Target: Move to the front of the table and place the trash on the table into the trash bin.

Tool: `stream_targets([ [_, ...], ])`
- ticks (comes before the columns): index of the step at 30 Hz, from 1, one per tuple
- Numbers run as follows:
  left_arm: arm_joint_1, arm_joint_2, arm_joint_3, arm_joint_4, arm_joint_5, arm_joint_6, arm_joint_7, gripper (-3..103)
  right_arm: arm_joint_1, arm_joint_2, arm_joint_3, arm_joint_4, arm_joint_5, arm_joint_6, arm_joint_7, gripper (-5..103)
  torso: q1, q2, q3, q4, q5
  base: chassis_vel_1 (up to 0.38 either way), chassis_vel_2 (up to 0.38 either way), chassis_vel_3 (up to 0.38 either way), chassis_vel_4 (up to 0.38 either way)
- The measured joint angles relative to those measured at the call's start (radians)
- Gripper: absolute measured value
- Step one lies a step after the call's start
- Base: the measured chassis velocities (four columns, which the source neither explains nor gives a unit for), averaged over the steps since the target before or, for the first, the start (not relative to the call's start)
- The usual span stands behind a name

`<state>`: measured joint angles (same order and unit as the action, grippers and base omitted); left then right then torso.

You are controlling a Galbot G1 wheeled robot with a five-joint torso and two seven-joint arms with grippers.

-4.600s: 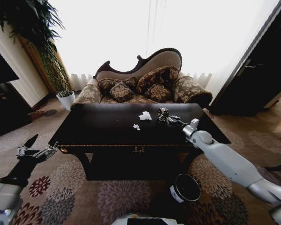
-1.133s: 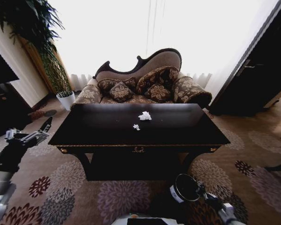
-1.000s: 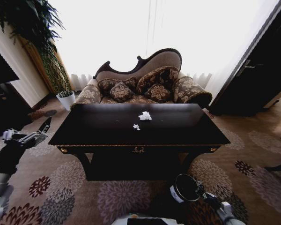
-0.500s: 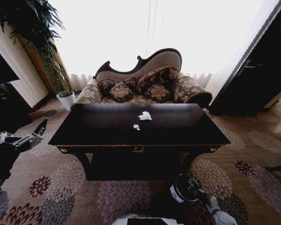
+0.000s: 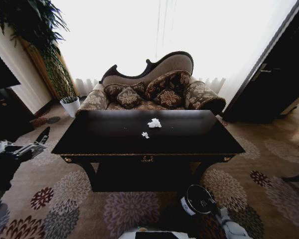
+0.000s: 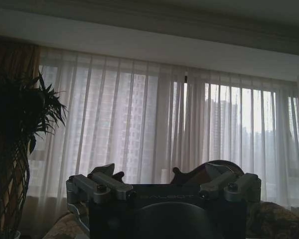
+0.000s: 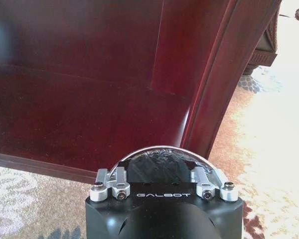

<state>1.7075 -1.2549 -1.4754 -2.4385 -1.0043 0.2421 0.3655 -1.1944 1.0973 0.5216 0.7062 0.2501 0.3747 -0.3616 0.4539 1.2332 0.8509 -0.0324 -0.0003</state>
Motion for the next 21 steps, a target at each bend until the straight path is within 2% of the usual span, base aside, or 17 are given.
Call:
stream_targets([
  [1,-0.008,0.0,0.01,0.004,0.0,0.0,0.0,100,-0.028,0.004,0.006,0.045,0.013,-0.007,-0.001,69,0.0,0.0,0.0,0.0,-0.0002,0.0,0.0,0.0,0.0],
  [3,-0.011,0.0,0.014,0.007,0.003,0.0,0.0,100,-0.047,0.008,0.009,0.072,0.021,-0.013,-0.001,69,0.0,0.0,0.0,0.0,-0.0002,0.0,0.0,0.0,0.0],
  [7,-0.034,-0.005,0.05,0.027,0.021,0.0,0.001,100,-0.155,0.045,0.033,0.232,0.049,-0.035,0.001,90,0.0,0.0,0.0,-0.0001,-0.0001,0.0,0.0,0.0,0.0],
  [9,-0.038,-0.006,0.057,0.03,0.025,0.0,0.001,100,-0.174,0.052,0.038,0.26,0.057,-0.041,0.002,90,0.0,0.0,0.0,-0.0002,-0.0001,0.0,0.0,0.0,0.0],
  [10,-0.05,-0.008,0.074,0.04,0.037,-0.001,0.002,100,-0.223,0.073,0.05,0.337,0.071,-0.049,0.002,99,0.0,0.0,0.0,-0.0003,0.0002,0.0,0.0,0.0,0.0],
  [17,-0.081,-0.009,0.125,0.082,0.093,-0.013,0.008,100,-0.337,0.112,0.099,0.491,0.053,-0.042,-0.001,100,0.0,0.0,0.0,-0.0001,-0.0001,0.0,0.0,0.0,0.0],
  [21,-0.102,-0.003,0.153,0.101,0.1,-0.016,0.009,100,-0.438,0.147,0.128,0.65,0.12,-0.061,0.02,100,0.0,0.0,0.0,-0.0002,-0.0001,0.0,0.0,0.0,0.0],
])
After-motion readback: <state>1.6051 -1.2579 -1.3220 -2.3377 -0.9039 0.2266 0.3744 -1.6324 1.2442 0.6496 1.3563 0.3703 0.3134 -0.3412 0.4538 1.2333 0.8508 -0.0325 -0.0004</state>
